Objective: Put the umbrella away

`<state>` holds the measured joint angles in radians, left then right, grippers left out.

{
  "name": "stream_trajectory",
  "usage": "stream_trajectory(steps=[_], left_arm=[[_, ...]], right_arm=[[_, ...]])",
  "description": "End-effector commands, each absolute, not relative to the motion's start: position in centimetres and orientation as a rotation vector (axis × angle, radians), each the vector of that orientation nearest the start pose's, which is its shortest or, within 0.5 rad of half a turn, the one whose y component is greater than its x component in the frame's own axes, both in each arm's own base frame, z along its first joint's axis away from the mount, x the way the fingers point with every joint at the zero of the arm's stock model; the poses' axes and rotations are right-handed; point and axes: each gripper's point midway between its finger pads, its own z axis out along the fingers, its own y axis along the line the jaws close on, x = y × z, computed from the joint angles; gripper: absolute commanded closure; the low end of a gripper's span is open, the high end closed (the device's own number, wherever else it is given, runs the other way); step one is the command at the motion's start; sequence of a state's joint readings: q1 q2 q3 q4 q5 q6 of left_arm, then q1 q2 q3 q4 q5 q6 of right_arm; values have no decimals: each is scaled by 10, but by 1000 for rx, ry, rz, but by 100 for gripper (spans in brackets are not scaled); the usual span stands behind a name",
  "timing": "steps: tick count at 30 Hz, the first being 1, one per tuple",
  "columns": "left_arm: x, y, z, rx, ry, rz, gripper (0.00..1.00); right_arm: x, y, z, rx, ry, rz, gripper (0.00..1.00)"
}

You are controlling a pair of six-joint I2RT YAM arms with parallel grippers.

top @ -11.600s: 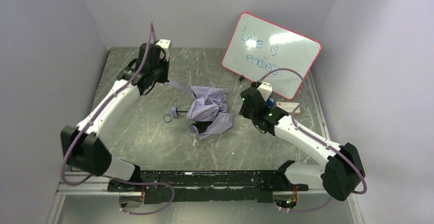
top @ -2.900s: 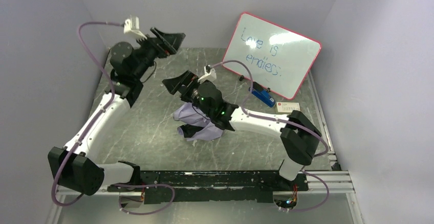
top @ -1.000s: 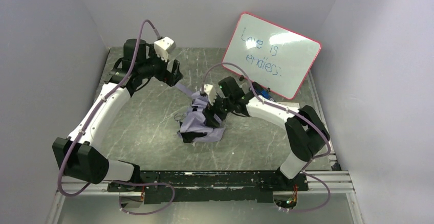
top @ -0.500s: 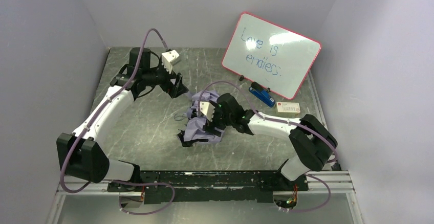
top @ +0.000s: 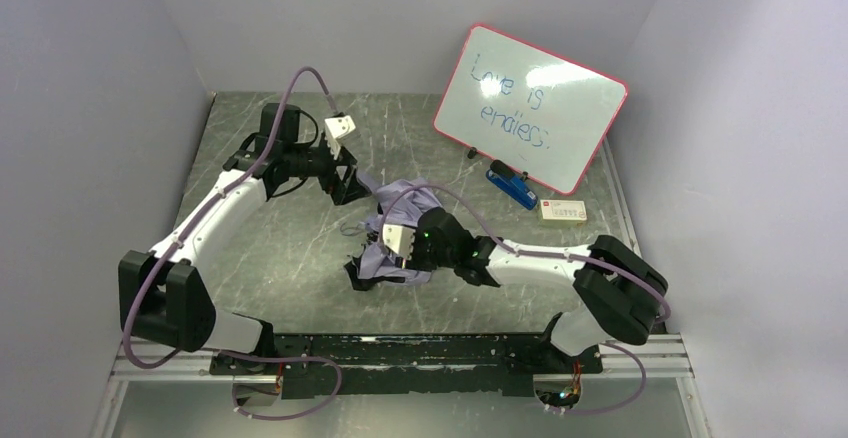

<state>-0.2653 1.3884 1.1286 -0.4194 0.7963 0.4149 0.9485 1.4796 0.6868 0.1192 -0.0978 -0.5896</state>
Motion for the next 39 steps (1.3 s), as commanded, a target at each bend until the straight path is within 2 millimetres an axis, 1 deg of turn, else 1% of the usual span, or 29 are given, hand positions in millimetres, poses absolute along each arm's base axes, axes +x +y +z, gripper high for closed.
stream_trajectory(steps=[1, 4, 6, 9, 13, 20, 24, 27, 30, 31, 32, 34, 37, 39], left_arm=[[322, -211, 202, 1174, 1763, -847, 3], [323, -213, 201, 1204, 1766, -867, 3], [322, -214, 200, 1230, 1760, -880, 3], [315, -214, 199, 1279, 1741, -911, 3], [304, -214, 195, 1345, 1694, -918, 3], [285, -215, 189, 1369, 1666, -956, 3], [281, -218, 186, 1346, 1686, -1005, 3], [287, -223, 185, 1274, 1706, -1022, 3], [287, -231, 175, 1261, 1721, -966, 3], [285, -235, 170, 1282, 1723, -934, 3], [279, -242, 163, 1322, 1717, -916, 3], [274, -248, 154, 1373, 1702, -896, 3], [281, -250, 140, 1379, 1718, -876, 3], [287, -248, 124, 1393, 1748, -852, 3]], right_arm=[[204, 302, 39, -1691, 1597, 267, 58], [199, 299, 31, -1731, 1584, 201, 62], [198, 296, 30, -1741, 1564, 139, 63], [191, 298, 28, -1772, 1520, 68, 63], [181, 299, 21, -1831, 1477, -13, 64], [173, 306, 18, -1846, 1451, -47, 65], [169, 308, 18, -1838, 1440, -59, 65], [168, 308, 18, -1831, 1441, -59, 65], [166, 309, 18, -1824, 1444, -50, 65], [166, 309, 18, -1822, 1446, -47, 65], [166, 309, 18, -1819, 1447, -48, 65], [166, 308, 18, -1816, 1449, -51, 65], [166, 308, 19, -1815, 1450, -51, 65], [166, 309, 20, -1813, 1452, -49, 65]])
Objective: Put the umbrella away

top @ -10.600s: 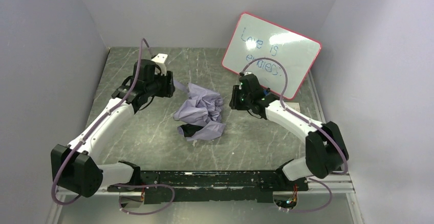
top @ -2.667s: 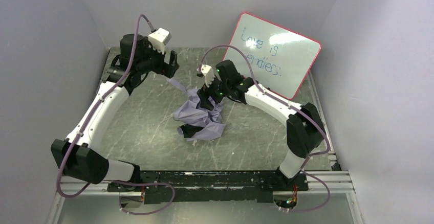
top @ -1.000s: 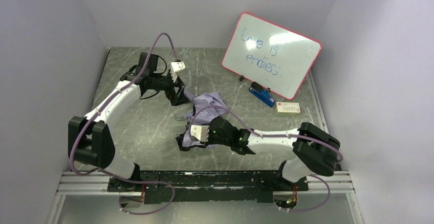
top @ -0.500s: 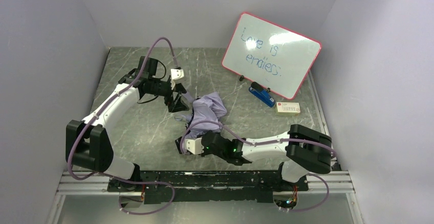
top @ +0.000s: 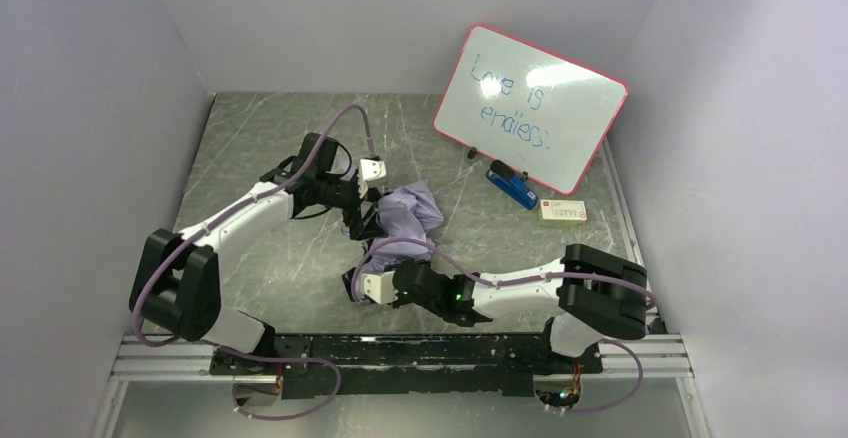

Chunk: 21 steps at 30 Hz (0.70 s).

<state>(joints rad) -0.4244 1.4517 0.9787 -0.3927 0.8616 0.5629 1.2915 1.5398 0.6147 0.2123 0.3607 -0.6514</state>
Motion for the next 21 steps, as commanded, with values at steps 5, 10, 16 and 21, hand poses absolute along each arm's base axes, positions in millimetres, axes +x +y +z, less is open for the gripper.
stream_trajectory(steps=[5, 10, 16, 21], left_arm=[[291, -246, 77, 1432, 1867, -876, 3], [273, -251, 60, 1494, 1878, -969, 3], [254, -258, 56, 1557, 1833, -987, 3], [242, -254, 40, 1598, 1878, -1010, 3]], right_arm=[[166, 311, 23, -1812, 1443, -49, 65], [167, 312, 26, -1804, 1440, -49, 65], [166, 313, 24, -1789, 1447, -33, 65], [167, 316, 26, -1761, 1457, -24, 65]])
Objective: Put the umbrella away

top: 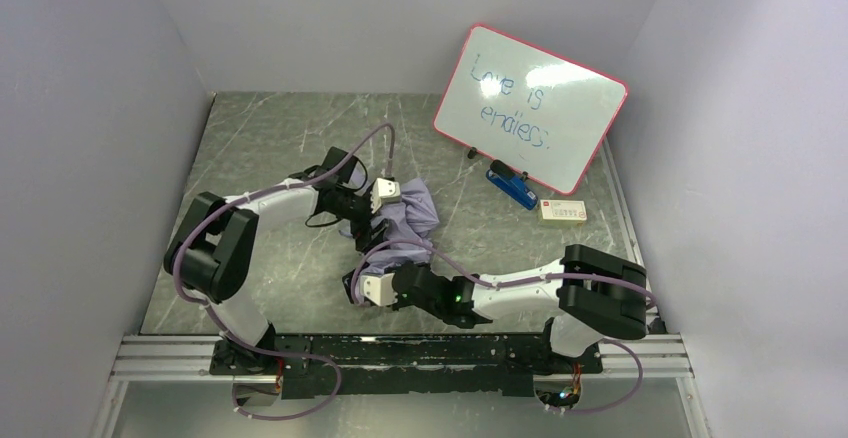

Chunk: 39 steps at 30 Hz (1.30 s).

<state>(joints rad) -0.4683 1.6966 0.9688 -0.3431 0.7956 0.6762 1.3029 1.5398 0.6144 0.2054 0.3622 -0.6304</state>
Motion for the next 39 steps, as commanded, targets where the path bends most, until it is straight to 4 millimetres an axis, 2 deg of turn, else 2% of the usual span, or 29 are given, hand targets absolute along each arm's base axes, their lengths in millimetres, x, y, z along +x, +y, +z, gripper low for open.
stream_trajectory(steps=[1, 8, 12, 18, 22, 24, 27, 29, 31, 32, 35, 39], left_arm=[[241, -253, 36, 1600, 1894, -1012, 4], [235, -246, 25, 1562, 1953, -983, 40], [237, -242, 25, 1547, 1949, -918, 48], [247, -236, 27, 1533, 1935, -818, 51], [247, -237, 32, 1520, 1913, -807, 51], [248, -237, 33, 1515, 1906, -800, 51], [248, -238, 35, 1520, 1897, -801, 51], [248, -238, 35, 1519, 1896, -799, 51], [248, -238, 35, 1521, 1894, -794, 50], [248, -238, 35, 1523, 1892, -790, 50], [248, -238, 35, 1528, 1889, -776, 50], [249, -239, 35, 1529, 1886, -766, 50]], right_arm=[[167, 317, 28, -1746, 1456, -17, 64], [167, 328, 51, -1612, 1486, 70, 60], [162, 334, 70, -1521, 1514, 167, 50], [154, 327, 126, -1292, 1533, 346, 33], [153, 307, 167, -1008, 1544, 490, 31], [160, 293, 182, -816, 1579, 538, 33], [182, 272, 191, -542, 1694, 604, 35], [196, 265, 187, -427, 1793, 704, 38], [225, 248, 184, -258, 1883, 760, 41], [232, 246, 181, -216, 1919, 799, 42], [243, 254, 186, -144, 1990, 959, 46], [241, 281, 199, -90, 2016, 1196, 51]])
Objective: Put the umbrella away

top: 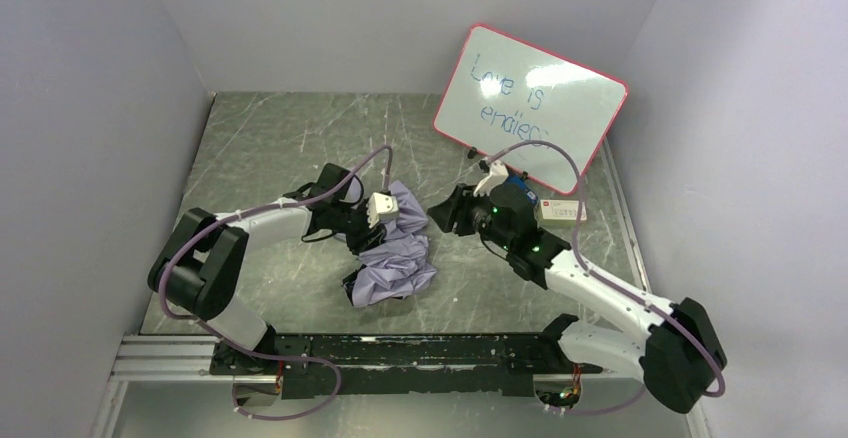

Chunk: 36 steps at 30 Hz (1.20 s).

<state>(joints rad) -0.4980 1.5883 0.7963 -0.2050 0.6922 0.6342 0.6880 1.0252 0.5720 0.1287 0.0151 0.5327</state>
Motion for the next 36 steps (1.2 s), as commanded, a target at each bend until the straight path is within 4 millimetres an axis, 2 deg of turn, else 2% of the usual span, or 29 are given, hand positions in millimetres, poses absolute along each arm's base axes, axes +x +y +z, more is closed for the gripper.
stream_trajectory(steps=[1, 4, 11, 27, 36], left_arm=[[249, -239, 35, 1530, 1885, -765, 50], [249, -241, 36, 1531, 1884, -761, 49], [250, -243, 39, 1539, 1864, -749, 46], [244, -248, 39, 1574, 1843, -758, 44], [241, -252, 40, 1596, 1829, -762, 43]], right_arm=[[240, 287, 202, -73, 2017, 1251, 52], [237, 300, 201, 30, 2042, 1398, 57], [236, 310, 185, 156, 2072, 1517, 60], [245, 334, 160, 150, 2122, 1576, 61], [250, 337, 162, 152, 2070, 1589, 60]])
